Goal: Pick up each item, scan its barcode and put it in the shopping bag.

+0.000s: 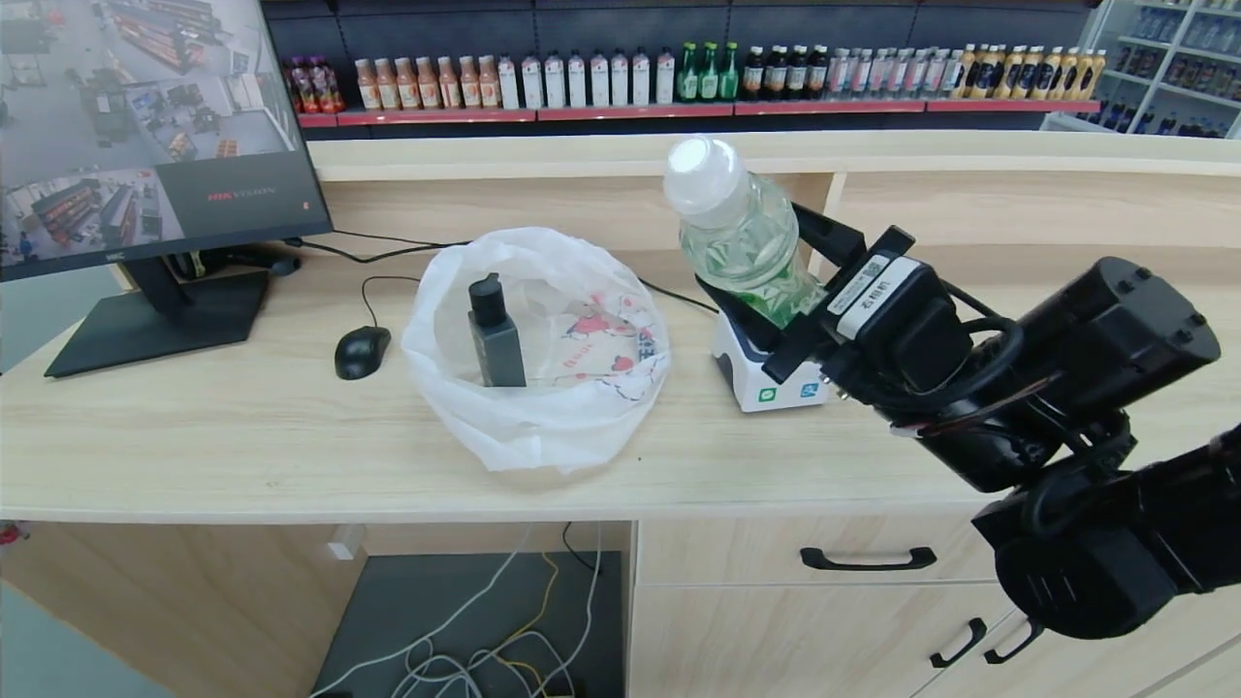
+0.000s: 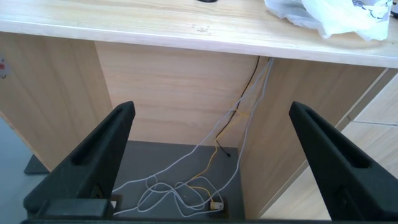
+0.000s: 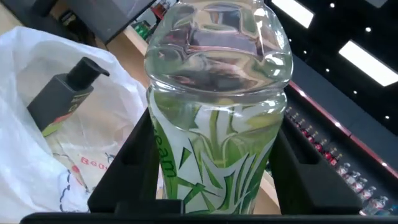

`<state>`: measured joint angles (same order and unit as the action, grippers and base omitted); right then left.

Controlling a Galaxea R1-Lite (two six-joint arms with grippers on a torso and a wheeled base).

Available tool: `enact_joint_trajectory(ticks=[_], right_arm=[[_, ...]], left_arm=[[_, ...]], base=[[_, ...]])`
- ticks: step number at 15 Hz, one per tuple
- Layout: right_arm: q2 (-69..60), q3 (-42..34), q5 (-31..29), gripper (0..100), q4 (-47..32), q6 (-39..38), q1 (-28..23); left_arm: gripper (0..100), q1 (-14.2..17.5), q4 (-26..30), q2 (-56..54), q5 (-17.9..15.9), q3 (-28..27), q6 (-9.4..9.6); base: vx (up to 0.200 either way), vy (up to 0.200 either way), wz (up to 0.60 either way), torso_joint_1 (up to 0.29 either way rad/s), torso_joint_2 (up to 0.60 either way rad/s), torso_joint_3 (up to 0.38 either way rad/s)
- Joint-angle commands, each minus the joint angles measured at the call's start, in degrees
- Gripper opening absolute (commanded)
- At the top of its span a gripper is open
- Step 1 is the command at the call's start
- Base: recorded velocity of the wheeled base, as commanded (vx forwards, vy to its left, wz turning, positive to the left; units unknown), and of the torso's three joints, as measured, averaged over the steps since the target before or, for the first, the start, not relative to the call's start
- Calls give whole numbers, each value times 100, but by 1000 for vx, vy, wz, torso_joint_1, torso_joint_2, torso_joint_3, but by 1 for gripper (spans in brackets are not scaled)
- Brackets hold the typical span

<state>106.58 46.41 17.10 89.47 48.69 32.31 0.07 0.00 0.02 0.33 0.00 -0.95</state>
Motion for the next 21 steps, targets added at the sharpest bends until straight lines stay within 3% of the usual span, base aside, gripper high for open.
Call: enact_joint_trajectory(ticks=[1,6,12,21], right_arm=[[170,88,135,0,9,9,-31],[548,773,1041,0,9,114,-304],[592,756,2245,0,9,343,-893],[1075,966,2737,0,45,554,-1218]], left_arm=[[100,1,0,-2,2,0,-2],[100,1,0,-2,2,0,-2],[100,1,0,-2,2,0,-2],[100,1,0,-2,2,0,-2]], base=[[0,0,0,0,0,0],[0,0,0,0,0,0],[0,0,0,0,0,0],[0,0,0,0,0,0]])
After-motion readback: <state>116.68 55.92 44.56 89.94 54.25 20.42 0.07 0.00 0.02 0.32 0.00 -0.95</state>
